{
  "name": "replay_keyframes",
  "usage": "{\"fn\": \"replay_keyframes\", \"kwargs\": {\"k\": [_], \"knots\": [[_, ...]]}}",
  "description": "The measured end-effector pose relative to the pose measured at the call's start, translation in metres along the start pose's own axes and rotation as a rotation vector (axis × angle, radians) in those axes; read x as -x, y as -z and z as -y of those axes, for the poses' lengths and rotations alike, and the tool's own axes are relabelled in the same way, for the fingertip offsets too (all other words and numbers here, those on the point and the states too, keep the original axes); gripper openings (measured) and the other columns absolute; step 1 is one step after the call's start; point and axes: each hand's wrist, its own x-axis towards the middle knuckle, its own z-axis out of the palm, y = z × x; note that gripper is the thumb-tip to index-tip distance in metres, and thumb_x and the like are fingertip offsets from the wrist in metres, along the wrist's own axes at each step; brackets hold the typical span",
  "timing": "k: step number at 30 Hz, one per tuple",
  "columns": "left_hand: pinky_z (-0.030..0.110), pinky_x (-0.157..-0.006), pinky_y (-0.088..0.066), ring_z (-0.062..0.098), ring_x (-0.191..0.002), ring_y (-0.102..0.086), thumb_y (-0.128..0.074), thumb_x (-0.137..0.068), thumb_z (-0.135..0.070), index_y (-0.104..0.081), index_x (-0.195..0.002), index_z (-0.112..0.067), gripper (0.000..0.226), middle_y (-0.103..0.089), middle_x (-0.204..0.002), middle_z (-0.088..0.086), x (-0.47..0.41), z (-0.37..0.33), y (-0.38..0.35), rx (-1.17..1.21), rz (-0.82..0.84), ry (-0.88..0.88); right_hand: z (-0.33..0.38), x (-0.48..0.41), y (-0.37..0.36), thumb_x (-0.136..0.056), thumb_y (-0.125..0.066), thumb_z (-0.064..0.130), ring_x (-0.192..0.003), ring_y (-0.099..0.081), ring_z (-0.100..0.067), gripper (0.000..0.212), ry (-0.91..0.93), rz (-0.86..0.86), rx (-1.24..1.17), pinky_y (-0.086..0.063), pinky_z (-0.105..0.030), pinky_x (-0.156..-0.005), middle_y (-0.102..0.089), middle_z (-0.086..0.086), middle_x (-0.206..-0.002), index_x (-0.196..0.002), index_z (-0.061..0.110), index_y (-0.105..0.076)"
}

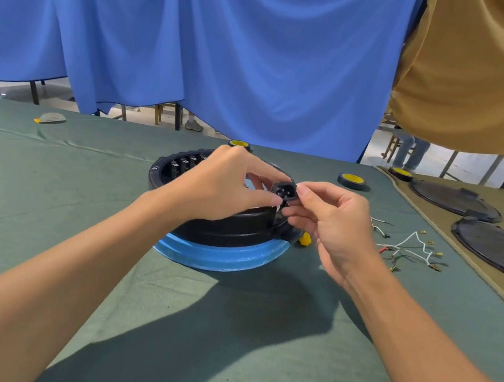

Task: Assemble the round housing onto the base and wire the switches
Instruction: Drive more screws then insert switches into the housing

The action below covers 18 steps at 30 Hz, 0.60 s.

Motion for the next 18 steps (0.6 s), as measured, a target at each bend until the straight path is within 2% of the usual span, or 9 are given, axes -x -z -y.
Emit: {"fn": "replay_keyframes", "kwargs": {"k": [2,3,5,6,8,9,13,16,18], "knots": [[0.004,-0.053,-0.041,-0.007,-0.051,-0.055,-0.074,-0.087,-0.021,-0.076,-0.109,-0.026,0.023,-0.067,-0.069,-0.028,-0.006,-0.001,0.0,0.056,0.004,0.013,-0.001,-0.002,0.001,-0.093,-0.057,0.001,-0.055,-0.067,-0.016,0.015,0.03,-0.032,0.011,-0.053,-0.021,-0.052,-0.069,-0.009,-0.067,-0.084,0.006,-0.068],[0.013,-0.051,-0.045,0.002,-0.049,-0.058,-0.071,-0.089,-0.022,-0.077,-0.107,-0.03,0.02,-0.071,-0.072,-0.022,-0.009,0.0,-0.001,0.079,0.005,0.031,-0.002,-0.002,0.001,-0.093,-0.057,0.0,-0.057,-0.067,-0.016,0.015,0.042,-0.041,0.023,-0.053,-0.021,-0.051,-0.07,-0.009,-0.07,-0.085,0.007,-0.068],[0.036,-0.065,-0.055,0.025,-0.065,-0.067,-0.068,-0.092,-0.025,-0.076,-0.1,-0.038,0.017,-0.076,-0.083,-0.004,-0.012,0.001,-0.004,0.104,-0.002,0.074,-0.004,-0.003,0.003,-0.093,-0.056,0.0,-0.06,-0.069,-0.016,0.017,0.065,-0.052,0.073,-0.051,-0.021,-0.049,-0.071,-0.007,-0.074,-0.087,0.01,-0.068],[0.036,-0.065,-0.056,0.028,-0.067,-0.067,-0.067,-0.092,-0.026,-0.076,-0.098,-0.04,0.017,-0.076,-0.081,0.0,-0.012,0.003,-0.006,0.114,-0.004,0.093,-0.006,-0.004,0.003,-0.094,-0.056,0.0,-0.062,-0.069,-0.015,0.018,0.08,-0.056,0.112,-0.05,-0.02,-0.048,-0.071,-0.005,-0.075,-0.087,0.011,-0.068],[0.021,-0.05,-0.047,0.012,-0.049,-0.057,-0.068,-0.091,-0.026,-0.076,-0.099,-0.036,0.015,-0.072,-0.069,-0.011,-0.012,0.01,-0.009,0.143,-0.01,0.131,-0.009,-0.006,0.004,-0.093,-0.057,0.002,-0.062,-0.068,-0.011,0.021,0.114,-0.06,0.202,-0.046,-0.018,-0.044,-0.071,0.002,-0.073,-0.084,0.016,-0.069],[0.016,-0.05,-0.044,0.005,-0.047,-0.053,-0.068,-0.091,-0.027,-0.076,-0.102,-0.033,0.015,-0.07,-0.067,-0.017,-0.012,0.011,-0.009,0.148,-0.01,0.15,-0.01,-0.007,0.004,-0.093,-0.058,0.002,-0.061,-0.065,-0.009,0.023,0.133,-0.056,0.236,-0.043,-0.017,-0.043,-0.071,0.004,-0.071,-0.082,0.019,-0.069],[0.027,-0.076,-0.056,0.001,-0.074,-0.067,-0.062,-0.095,-0.029,-0.07,-0.118,-0.026,0.024,-0.071,-0.083,-0.018,-0.013,0.015,-0.009,0.211,0.061,0.224,-0.013,-0.011,0.004,-0.091,-0.061,0.005,-0.057,-0.056,-0.003,0.027,0.155,-0.017,0.282,-0.038,-0.01,-0.045,-0.066,0.012,-0.064,-0.078,0.026,-0.07],[0.02,-0.072,-0.053,-0.002,-0.07,-0.065,-0.06,-0.098,-0.026,-0.073,-0.113,-0.025,0.02,-0.071,-0.076,-0.016,-0.013,0.013,-0.009,0.222,0.137,0.229,-0.015,-0.015,0.004,-0.091,-0.062,0.006,-0.053,-0.055,0.0,0.027,0.154,-0.006,0.294,-0.044,-0.013,-0.05,-0.064,0.014,-0.058,-0.077,0.027,-0.071],[0.018,-0.07,-0.053,-0.001,-0.068,-0.065,-0.06,-0.098,-0.023,-0.075,-0.108,-0.023,0.018,-0.072,-0.077,-0.011,-0.013,0.012,-0.007,0.229,0.129,0.236,-0.017,-0.017,0.004,-0.09,-0.063,0.006,-0.053,-0.054,0.001,0.027,0.16,-0.011,0.338,-0.047,-0.014,-0.056,-0.064,0.012,-0.063,-0.077,0.028,-0.07]]}}
